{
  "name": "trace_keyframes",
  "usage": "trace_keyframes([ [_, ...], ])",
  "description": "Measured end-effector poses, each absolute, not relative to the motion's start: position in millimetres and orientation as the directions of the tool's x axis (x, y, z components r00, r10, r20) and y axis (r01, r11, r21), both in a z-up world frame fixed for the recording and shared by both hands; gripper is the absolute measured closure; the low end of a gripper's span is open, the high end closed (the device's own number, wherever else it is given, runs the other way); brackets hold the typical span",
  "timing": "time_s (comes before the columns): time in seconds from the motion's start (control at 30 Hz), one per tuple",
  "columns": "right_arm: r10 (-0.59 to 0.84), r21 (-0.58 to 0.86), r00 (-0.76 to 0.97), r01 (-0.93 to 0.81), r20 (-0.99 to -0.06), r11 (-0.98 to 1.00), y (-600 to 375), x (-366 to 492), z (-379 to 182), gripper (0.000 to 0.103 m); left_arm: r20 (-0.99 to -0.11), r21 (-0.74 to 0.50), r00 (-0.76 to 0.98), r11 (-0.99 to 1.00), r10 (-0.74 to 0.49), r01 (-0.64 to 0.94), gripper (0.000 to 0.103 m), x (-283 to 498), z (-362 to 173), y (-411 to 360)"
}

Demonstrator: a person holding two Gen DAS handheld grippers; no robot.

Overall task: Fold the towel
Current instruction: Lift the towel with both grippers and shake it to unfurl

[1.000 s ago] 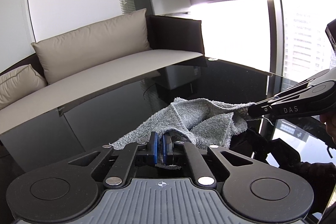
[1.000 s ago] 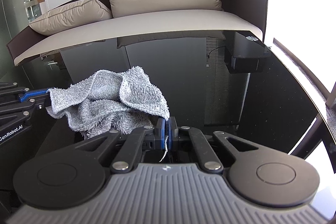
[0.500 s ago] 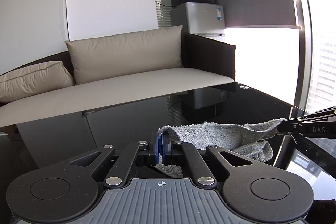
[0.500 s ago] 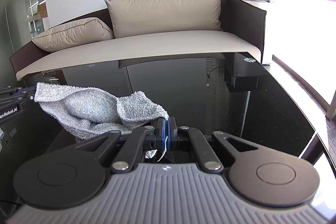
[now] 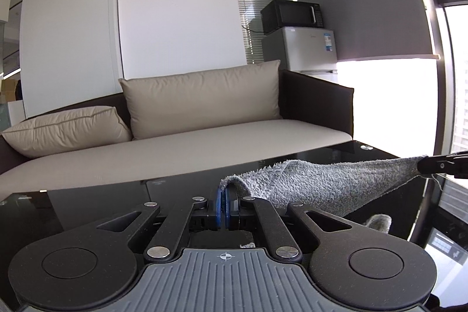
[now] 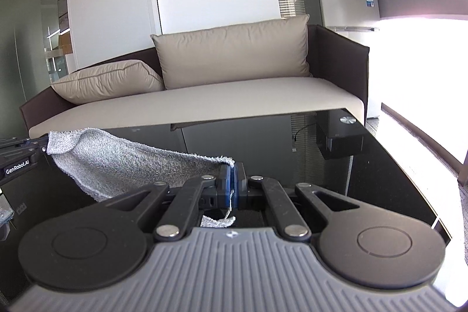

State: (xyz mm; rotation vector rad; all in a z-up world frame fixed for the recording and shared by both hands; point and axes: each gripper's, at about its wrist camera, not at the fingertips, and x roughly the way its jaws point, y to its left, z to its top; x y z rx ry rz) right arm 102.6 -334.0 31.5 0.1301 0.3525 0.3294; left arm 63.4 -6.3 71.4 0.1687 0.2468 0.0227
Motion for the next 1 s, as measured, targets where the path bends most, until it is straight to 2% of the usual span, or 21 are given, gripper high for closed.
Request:
trace_keyframes([
  [0.13, 0.352, 0.175, 0.898, -0.314, -0.263, 0.933, -333.6, 96.0, 51.8, 0.101, -0.217, 0.166, 0.975, 0.986, 0.055, -0.018, 0.1, 60.6, 83.0, -4.7],
  [0.37, 0.366, 0.161, 0.903, -0.336, -0.224, 0.928, -331.7, 83.2, 80.1, 0.101, -0.18, 0.16, 0.981, 0.986, 0.07, -0.041, 0.1, 54.0, 106.8, 3.9],
  [1.0, 0.361, 0.122, 0.917, -0.344, -0.171, 0.931, -332.5, 63.9, 146.7, 0.101, -0.144, 0.147, 0.989, 0.989, 0.043, -0.021, 0.1, 34.2, 154.6, 6.2],
])
